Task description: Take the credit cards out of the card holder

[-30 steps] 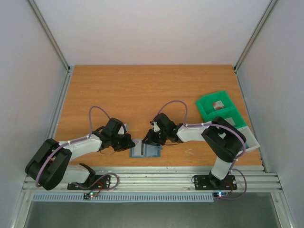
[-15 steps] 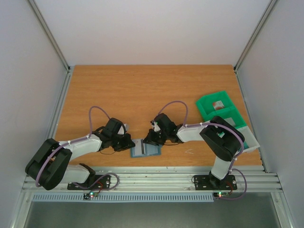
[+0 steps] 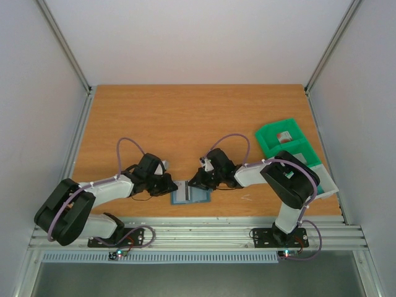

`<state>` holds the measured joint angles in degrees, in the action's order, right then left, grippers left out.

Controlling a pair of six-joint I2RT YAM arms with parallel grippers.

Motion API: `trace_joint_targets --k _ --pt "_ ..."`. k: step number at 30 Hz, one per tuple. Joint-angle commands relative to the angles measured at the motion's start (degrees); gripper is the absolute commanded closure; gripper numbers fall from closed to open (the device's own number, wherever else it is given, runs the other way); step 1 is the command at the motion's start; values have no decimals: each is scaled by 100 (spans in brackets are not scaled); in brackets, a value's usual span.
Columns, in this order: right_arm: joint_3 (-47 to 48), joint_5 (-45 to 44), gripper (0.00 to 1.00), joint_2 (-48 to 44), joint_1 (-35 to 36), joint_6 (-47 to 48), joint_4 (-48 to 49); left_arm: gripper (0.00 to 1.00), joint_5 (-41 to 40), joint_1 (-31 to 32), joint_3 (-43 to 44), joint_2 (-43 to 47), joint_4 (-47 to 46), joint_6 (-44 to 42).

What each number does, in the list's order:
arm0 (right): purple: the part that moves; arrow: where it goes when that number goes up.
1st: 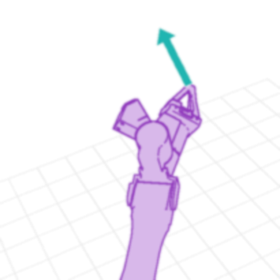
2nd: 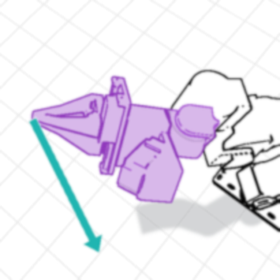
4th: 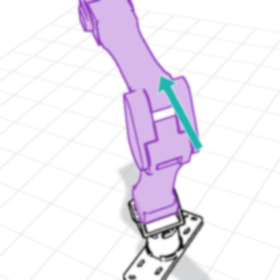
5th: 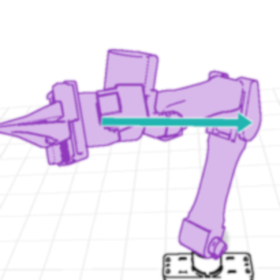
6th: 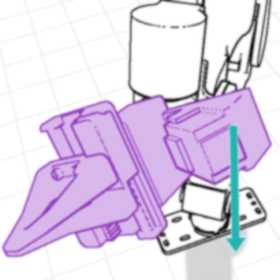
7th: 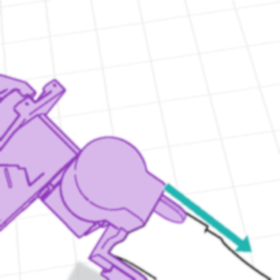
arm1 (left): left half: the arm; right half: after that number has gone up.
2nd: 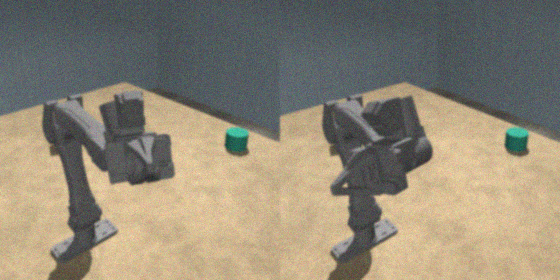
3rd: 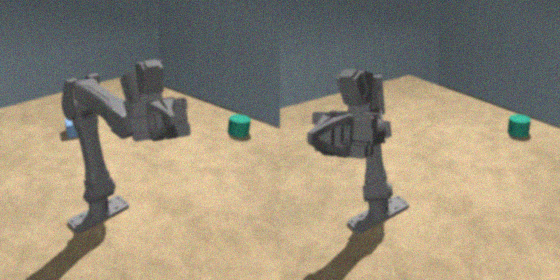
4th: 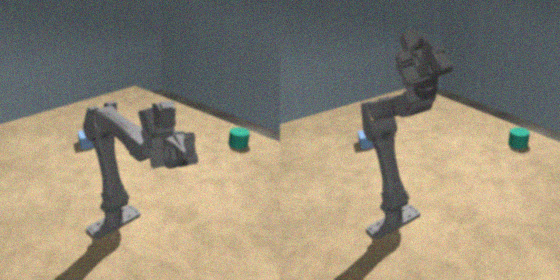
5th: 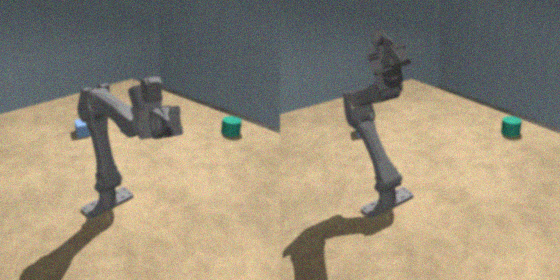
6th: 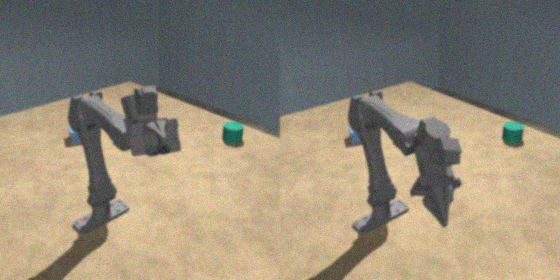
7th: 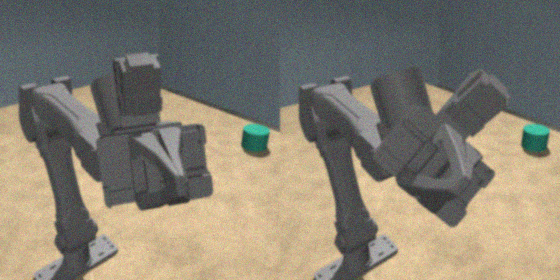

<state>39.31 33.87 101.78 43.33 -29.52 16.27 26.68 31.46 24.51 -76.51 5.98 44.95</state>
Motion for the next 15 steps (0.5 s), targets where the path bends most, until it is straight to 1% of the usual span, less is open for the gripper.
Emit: trace_joint_targets --k 1,15 --pt "-199 84 99 -53 -108 -46 95 91 -536 27 -214 -224 325 -18" --pt "-342 -128 99 -545 -238 153 -273 90 -527 48 -204 -206 268 101"
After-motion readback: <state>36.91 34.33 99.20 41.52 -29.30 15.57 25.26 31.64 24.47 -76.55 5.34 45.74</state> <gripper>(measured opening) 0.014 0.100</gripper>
